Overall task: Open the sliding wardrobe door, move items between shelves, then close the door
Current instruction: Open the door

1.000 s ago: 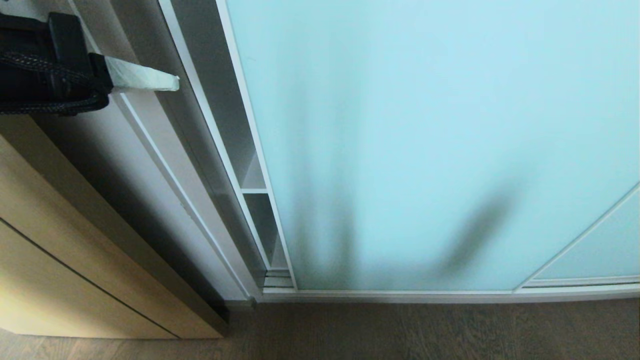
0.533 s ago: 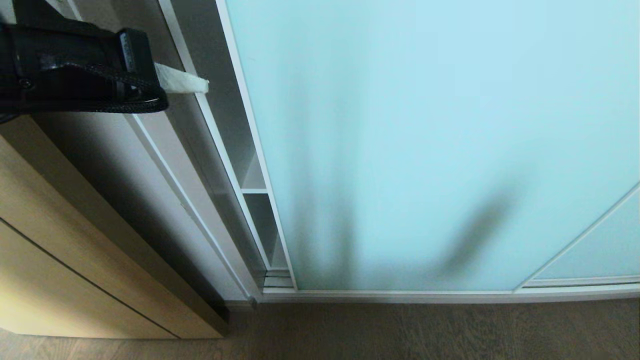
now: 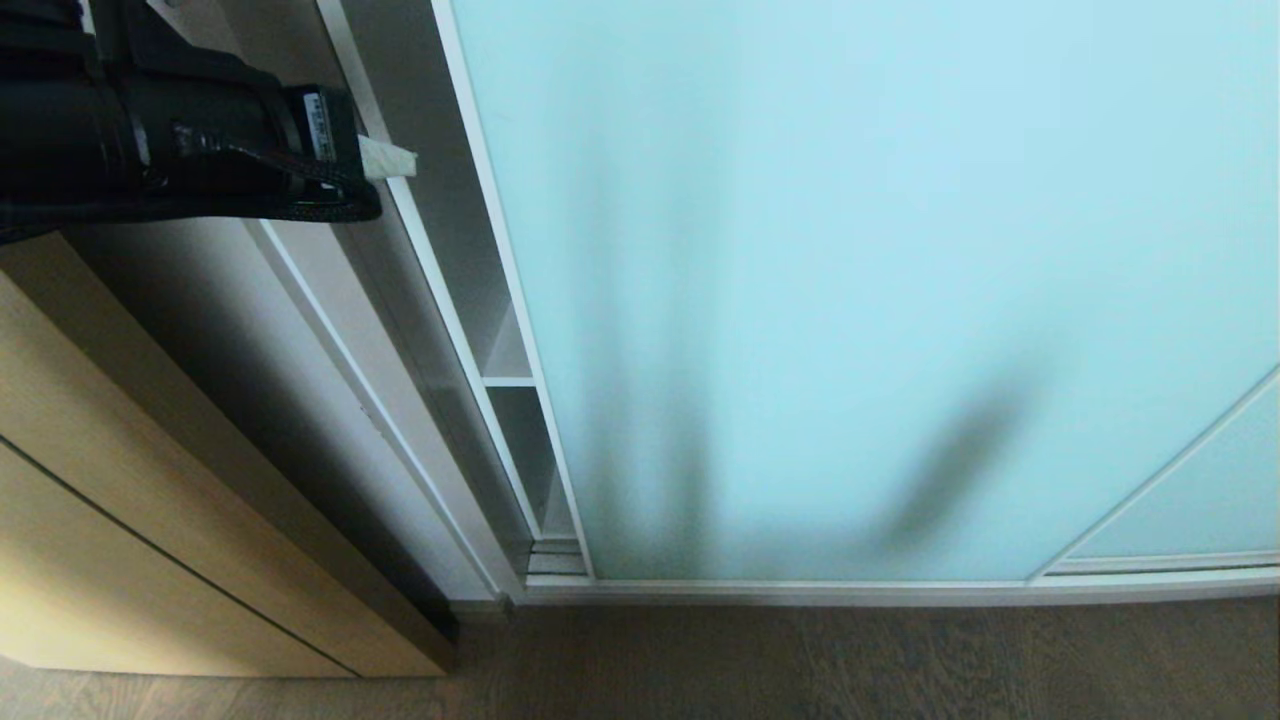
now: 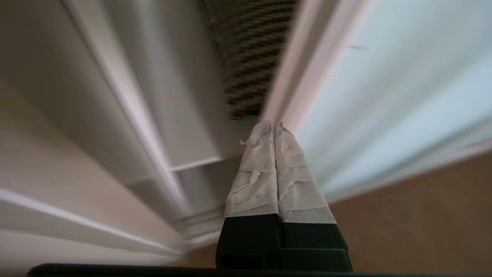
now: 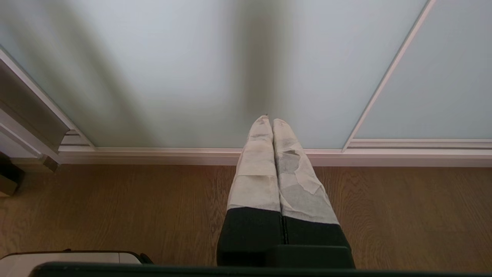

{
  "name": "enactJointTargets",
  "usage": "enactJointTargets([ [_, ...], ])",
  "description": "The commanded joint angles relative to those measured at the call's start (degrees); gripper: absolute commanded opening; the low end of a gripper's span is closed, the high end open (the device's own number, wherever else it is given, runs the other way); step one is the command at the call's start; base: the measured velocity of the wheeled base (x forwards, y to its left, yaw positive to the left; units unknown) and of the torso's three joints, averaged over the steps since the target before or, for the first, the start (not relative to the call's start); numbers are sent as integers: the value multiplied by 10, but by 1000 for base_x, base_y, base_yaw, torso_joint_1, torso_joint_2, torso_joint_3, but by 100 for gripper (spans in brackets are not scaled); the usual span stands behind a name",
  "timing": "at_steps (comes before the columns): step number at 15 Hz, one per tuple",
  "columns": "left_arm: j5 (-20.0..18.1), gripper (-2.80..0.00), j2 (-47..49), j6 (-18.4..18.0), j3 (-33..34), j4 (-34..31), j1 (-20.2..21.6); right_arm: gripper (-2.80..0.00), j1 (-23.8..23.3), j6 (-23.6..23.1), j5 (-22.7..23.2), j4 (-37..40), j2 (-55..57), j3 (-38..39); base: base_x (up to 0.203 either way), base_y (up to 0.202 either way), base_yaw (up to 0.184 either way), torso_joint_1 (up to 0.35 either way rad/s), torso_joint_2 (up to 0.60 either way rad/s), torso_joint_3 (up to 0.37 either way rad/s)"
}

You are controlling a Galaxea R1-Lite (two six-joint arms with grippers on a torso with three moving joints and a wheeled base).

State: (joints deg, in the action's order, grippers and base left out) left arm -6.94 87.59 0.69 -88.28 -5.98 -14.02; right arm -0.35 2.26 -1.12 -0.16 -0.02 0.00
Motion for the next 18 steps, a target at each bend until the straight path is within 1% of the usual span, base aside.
enactJointTargets([
  [1,14,-280,18,-5,-7,28,0,-280,0,0,0,0,1,0,0,0,0,0,0,0],
  [3,17,-280,35,-7,-7,52,-2,-280,0,0,0,0,1,0,0,0,0,0,0,0],
  [7,20,-280,61,-12,-7,57,-4,-280,0,0,0,0,1,0,0,0,0,0,0,0],
  [8,29,-280,67,-13,-5,64,-4,-280,0,0,0,0,1,0,0,0,0,0,0,0],
  [13,46,-280,119,-23,-1,178,-3,-280,0,0,0,0,1,0,0,0,0,0,0,0],
  [14,46,-280,128,-22,-2,190,-3,-280,0,0,0,0,1,0,0,0,0,0,0,0],
  [18,40,-280,147,-19,-10,205,-5,-280,0,0,0,0,1,0,0,0,0,0,0,0],
])
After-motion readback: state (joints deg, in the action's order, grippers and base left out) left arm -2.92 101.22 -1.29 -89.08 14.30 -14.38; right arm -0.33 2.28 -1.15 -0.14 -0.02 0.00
